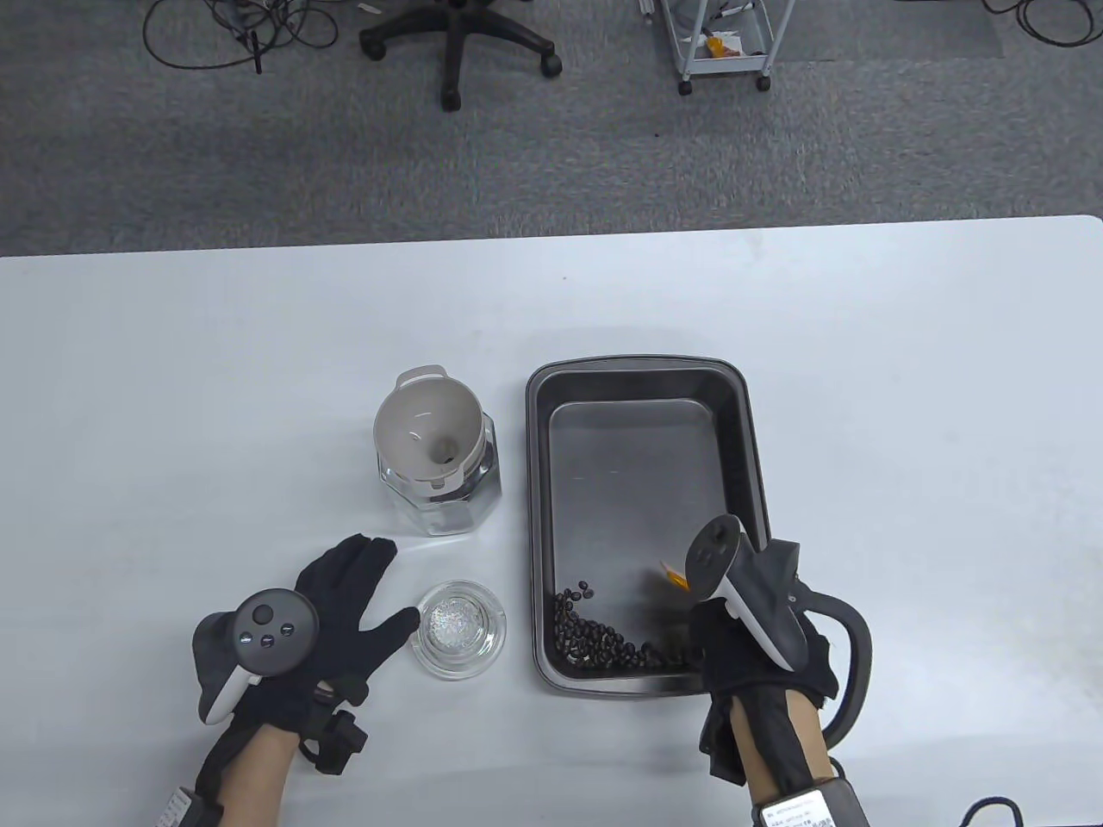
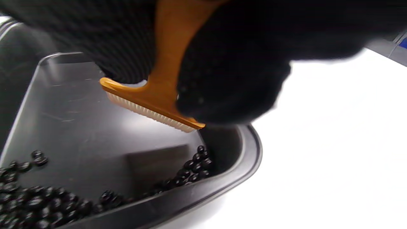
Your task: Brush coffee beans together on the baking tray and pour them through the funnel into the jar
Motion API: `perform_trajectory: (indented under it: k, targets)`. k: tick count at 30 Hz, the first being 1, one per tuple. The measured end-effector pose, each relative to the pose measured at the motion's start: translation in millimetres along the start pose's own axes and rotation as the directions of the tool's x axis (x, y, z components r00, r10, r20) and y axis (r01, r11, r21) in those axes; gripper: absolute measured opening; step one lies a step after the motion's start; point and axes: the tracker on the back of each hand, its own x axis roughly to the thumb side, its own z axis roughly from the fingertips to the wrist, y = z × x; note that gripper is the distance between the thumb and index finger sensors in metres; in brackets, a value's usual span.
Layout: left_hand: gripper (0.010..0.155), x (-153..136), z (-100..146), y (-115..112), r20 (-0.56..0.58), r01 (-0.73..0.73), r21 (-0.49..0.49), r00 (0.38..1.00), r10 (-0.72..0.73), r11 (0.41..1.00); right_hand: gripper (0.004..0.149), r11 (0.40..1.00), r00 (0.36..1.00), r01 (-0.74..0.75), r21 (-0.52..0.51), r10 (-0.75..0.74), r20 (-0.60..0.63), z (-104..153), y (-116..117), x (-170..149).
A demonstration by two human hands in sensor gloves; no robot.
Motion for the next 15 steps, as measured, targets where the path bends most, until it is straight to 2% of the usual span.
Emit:
perform_trajectory:
  k: [8, 15]
  targets:
    - [0.082, -0.3, 0.2, 0.5, -0.004, 0.003, 0.004, 1.0, -0.003, 1.0, 0.043, 0.999, 1.0, -0.029, -0.042, 0.028, -0.013, -3.0, 5.9, -7.7]
    - [0.082, 0.1, -0.9, -0.1, -0.005, 0.002, -0.006, 1.0, -0.002, 1.0, 0.044, 0.995, 0.995, -0.103, 0.004, 0.103, -0.006, -2.2, 20.1, 0.8]
